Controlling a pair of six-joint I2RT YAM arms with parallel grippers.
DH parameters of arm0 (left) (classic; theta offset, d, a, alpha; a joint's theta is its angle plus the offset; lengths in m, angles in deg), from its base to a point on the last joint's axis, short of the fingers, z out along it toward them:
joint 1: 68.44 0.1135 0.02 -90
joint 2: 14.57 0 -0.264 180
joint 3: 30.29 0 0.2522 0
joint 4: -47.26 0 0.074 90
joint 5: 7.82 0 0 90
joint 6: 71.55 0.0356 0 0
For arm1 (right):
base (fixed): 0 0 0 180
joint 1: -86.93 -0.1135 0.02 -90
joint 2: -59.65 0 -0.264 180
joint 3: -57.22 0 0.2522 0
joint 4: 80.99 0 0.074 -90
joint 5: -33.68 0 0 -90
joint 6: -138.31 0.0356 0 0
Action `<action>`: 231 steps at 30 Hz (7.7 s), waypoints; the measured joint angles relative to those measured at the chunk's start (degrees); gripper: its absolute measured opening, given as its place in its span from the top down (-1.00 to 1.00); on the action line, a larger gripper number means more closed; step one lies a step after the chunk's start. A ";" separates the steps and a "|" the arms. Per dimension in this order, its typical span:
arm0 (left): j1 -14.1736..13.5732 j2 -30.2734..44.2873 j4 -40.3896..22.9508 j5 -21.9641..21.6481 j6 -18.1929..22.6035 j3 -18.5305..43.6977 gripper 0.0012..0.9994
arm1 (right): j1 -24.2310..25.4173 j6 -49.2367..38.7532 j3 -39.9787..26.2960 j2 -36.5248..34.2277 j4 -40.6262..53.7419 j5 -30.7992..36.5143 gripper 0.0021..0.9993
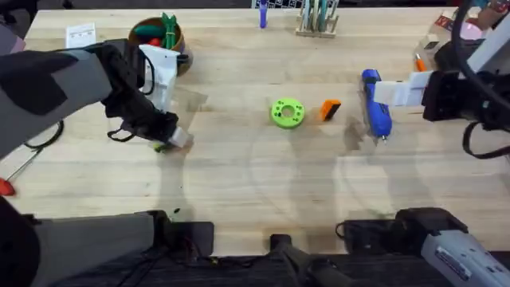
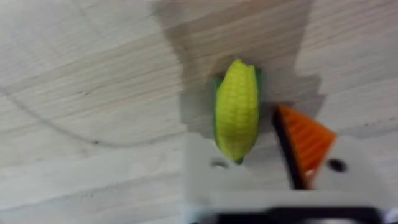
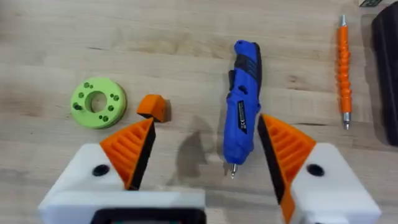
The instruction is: Pick up the gripper from the table and insert it into the empty holder that is missing its gripper. Then pick up a screw, insert it into the mounting hole, and use the screwdriver to tighten it. Finally, clean up the table by picking up the vegetable and placing it into the bucket.
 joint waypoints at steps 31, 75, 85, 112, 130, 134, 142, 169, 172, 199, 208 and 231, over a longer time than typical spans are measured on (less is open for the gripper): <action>-2.05 -7.65 -12.77 6.20 -0.56 20.11 0.97 | 0.00 0.00 -0.02 -0.01 0.03 0.00 -0.98; -2.05 -9.60 -11.60 6.25 -2.67 23.87 -0.97 | 0.00 0.00 -0.02 -0.02 3.23 0.00 -0.99; -2.05 -10.34 -18.96 7.71 -7.17 29.12 -0.98 | 0.00 -0.02 -0.02 0.00 3.23 0.00 -0.99; -2.05 -38.53 -13.62 6.39 -7.91 26.56 -0.97 | 0.00 0.00 -0.02 -0.02 3.26 0.00 -0.99; -2.10 -65.79 35.70 17.52 -8.28 -20.15 -0.97 | 0.00 -0.02 -0.02 -0.02 3.26 0.00 -0.99; -2.10 -71.59 43.68 18.19 -8.33 -29.18 -0.97 | 0.00 0.00 -0.02 -0.02 3.26 0.00 -0.99; -2.10 -80.56 58.03 18.31 -8.59 -42.73 -0.97 | 0.00 -0.02 -0.02 -0.02 3.26 -0.02 -0.98; -4.57 -84.87 47.89 22.38 -21.89 -47.76 -0.97 | 0.00 0.00 -0.02 -0.01 3.23 -0.02 -0.99; -4.57 -84.87 47.90 22.73 -20.72 -47.76 -0.97 | 0.00 -0.02 -0.02 -0.02 3.23 -0.02 -0.99; -4.57 -84.87 44.24 60.73 -20.26 -47.28 -0.97 | 0.00 -0.02 -0.02 -0.02 3.26 -0.02 -0.99; -4.57 -84.87 43.93 63.07 -21.16 -47.28 -0.97 | 0.00 -0.02 -0.02 -0.02 3.26 -0.02 -0.99; -4.57 -84.87 43.89 63.21 -21.35 -47.28 -0.97 | 0.00 0.00 -0.02 -0.02 3.26 -0.02 -0.99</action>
